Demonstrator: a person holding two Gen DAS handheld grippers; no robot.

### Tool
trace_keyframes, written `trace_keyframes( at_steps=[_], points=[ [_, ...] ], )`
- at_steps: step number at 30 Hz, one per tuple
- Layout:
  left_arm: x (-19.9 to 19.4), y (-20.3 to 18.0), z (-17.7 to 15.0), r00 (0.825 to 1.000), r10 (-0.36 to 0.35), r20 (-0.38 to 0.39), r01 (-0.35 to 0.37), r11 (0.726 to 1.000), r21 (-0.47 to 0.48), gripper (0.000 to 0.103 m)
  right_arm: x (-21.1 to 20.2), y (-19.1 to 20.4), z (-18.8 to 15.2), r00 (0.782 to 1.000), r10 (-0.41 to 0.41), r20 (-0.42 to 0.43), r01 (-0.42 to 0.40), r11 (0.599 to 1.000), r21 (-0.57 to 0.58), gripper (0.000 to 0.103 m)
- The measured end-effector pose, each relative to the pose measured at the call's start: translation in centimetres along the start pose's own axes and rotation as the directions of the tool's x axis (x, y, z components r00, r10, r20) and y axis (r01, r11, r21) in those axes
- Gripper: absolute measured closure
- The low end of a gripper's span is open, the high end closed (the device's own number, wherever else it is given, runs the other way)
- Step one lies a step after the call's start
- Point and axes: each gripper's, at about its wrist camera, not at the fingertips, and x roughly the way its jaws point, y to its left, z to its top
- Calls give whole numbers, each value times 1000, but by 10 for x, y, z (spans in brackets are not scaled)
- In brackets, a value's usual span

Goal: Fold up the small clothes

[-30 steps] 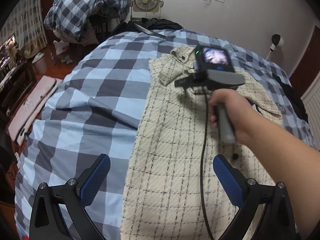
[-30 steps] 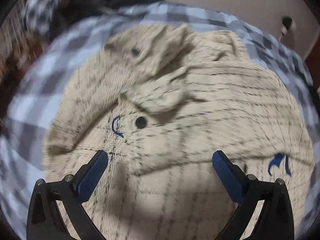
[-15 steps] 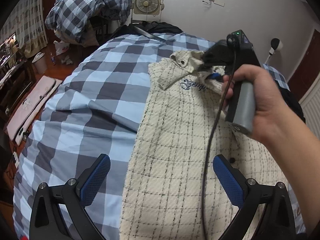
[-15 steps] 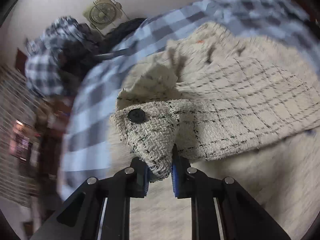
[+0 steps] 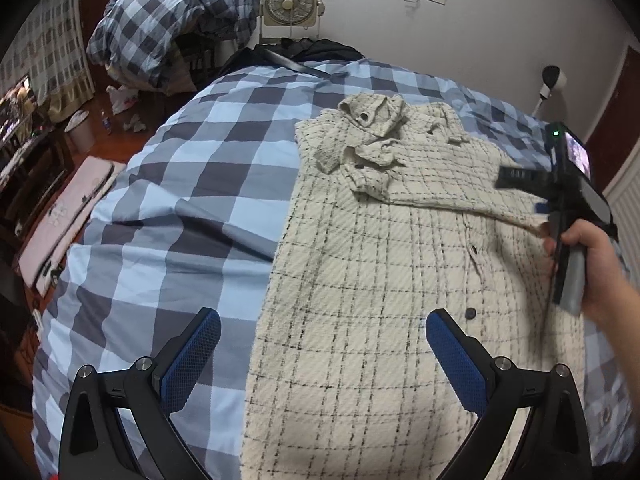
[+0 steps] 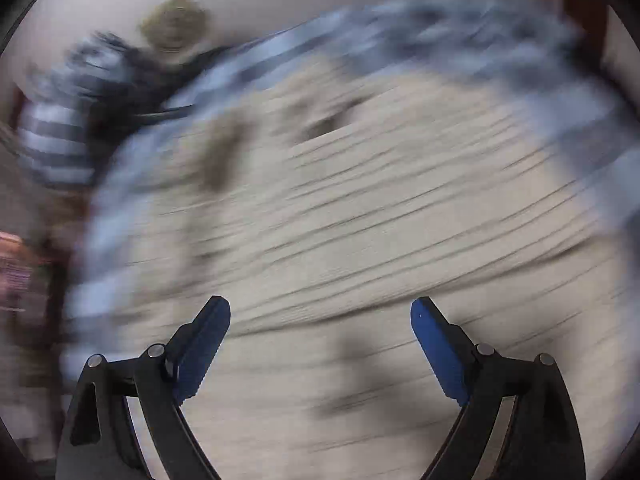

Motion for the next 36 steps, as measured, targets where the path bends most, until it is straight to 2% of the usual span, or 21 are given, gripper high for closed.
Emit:
trace_keyframes(
  at_steps=[2,4,7,9,10,12,13,14,16,17,19,21,23,25,26,28,29,31,33,34,36],
  points=[
    [4,-3,-2,1000,17,-10,-17,1000,22,0,16,-12,11,977,-211,36,214,971,-105,13],
    [7,-4,-3,999,25,-22,-24,999,26,0,40,-16,19,944,-328,33,328,923,-202,13],
    [10,-3,-2,999,24,-30,-24,1000,14,0,77,-38,22,906,-421,-38,394,874,-283,13],
    [9,-3,-1,999,20,-25,-20,1000,8,0,65,-64,23,938,-343,-55,326,923,-205,13],
    [9,-3,-2,1000,16,-23,-16,1000,9,0,45,-72,23,933,-359,12,357,924,-138,13],
    [9,-5,-2,1000,15,-25,-14,1000,15,0,7,-66,27,904,-384,187,398,916,-45,11],
    [10,-6,-2,1000,12,-28,-11,1000,17,0,-5,-57,28,901,-362,241,376,927,-13,11],
    [10,-7,-3,1000,9,-30,-8,1000,19,0,-10,-46,32,914,-321,249,332,943,-1,11],
    [10,-8,-4,999,10,-33,-9,1000,27,0,2,-12,42,965,-214,150,219,976,-15,11],
    [10,-8,-4,999,14,-32,-13,999,30,0,10,6,43,979,-177,101,180,983,-26,11],
    [9,-6,-4,999,19,-30,-18,1000,25,0,27,48,39,987,-152,54,156,984,-81,11],
    [7,-1,-3,1000,11,-28,-11,1000,3,0,48,83,31,978,-196,66,205,956,-209,11],
    [7,5,-2,1000,-3,-29,2,1000,-23,0,73,129,18,944,-323,70,325,871,-369,11],
    [7,7,-1,1000,-14,-28,13,999,-39,0,89,148,9,931,-365,31,340,832,-439,11],
    [8,9,0,999,-20,-30,18,999,-47,0,86,157,3,941,-336,28,313,841,-440,11],
    [8,10,0,999,-38,-34,35,997,-63,0,69,175,-6,984,-176,26,170,889,-425,11],
    [7,11,0,998,-52,-35,50,996,-73,0,64,181,-10,995,-96,-5,84,899,-429,11],
    [4,11,-1,997,-69,-31,66,995,-78,0,64,195,-19,993,-32,-111,-23,888,-459,11],
    [2,11,0,998,-67,-22,65,995,-76,0,55,194,-19,978,92,-186,-159,907,-390,11],
    [0,12,1,998,-64,-15,62,995,-81,0,45,185,-15,956,206,-210,-263,920,-291,11],
    [0,15,2,998,-60,-8,59,994,-96,0,26,160,-4,884,437,-165,-453,888,-75,11]
  ],
)
